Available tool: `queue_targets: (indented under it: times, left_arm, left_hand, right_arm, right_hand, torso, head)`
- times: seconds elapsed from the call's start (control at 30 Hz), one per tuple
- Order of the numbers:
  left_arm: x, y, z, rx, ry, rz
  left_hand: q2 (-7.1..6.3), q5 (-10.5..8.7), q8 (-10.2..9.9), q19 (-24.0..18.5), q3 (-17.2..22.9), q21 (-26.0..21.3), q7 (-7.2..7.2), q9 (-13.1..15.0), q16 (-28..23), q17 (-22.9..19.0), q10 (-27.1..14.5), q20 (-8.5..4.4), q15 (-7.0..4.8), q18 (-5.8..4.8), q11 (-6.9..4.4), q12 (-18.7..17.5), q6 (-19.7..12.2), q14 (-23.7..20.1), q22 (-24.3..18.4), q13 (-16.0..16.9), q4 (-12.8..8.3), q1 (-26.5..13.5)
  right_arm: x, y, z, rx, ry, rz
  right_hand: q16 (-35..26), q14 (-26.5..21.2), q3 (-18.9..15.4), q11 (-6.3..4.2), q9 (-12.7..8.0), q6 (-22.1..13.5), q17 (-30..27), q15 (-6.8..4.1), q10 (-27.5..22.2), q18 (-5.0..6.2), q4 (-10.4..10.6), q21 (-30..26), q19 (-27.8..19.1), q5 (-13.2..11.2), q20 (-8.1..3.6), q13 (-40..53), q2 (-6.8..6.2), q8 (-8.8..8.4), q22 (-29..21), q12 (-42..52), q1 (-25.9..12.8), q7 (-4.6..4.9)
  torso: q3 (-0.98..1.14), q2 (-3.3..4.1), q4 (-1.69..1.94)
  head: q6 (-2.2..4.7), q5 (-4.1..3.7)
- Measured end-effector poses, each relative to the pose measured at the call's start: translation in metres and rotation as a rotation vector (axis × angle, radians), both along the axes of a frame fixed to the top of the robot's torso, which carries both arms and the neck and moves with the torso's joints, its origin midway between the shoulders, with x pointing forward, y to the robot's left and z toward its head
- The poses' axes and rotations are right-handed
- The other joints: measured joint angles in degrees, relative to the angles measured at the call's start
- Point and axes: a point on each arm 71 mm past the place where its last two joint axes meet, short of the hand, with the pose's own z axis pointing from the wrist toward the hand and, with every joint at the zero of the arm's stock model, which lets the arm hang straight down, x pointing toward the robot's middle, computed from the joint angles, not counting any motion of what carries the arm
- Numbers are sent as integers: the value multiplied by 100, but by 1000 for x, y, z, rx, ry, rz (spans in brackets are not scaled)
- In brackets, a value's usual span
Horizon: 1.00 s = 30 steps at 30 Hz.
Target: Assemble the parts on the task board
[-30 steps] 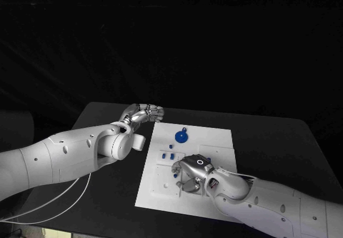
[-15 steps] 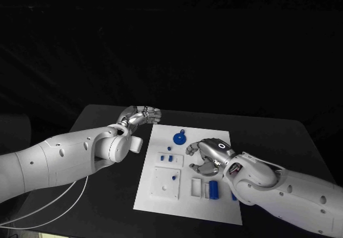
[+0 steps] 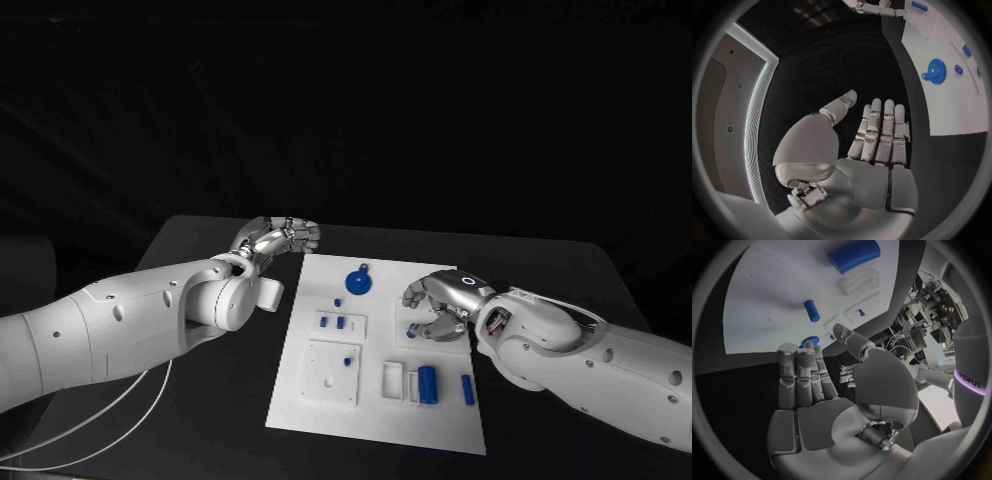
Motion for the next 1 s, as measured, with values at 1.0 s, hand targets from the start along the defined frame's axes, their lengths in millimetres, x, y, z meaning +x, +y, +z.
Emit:
queue_targets:
  times: [1.0]
  left_arm:
    - [0,1,0,1,0,2]
  left_hand:
    - [0,0,0,21,0,0,0,-4,0,9,0,21,0,-10,0,0,0,0,9,-4,0,0]
  right_arm:
    - [4,-1,-25,-105,42,6]
  right_hand:
    - [115,88,746,-271,77,438,-81,-191,592,-1,379,10,62,-487,-2,9,172,303,4,307,299,-64]
  torso:
    - [-18,8,18]
  head:
    - [-55,-25]
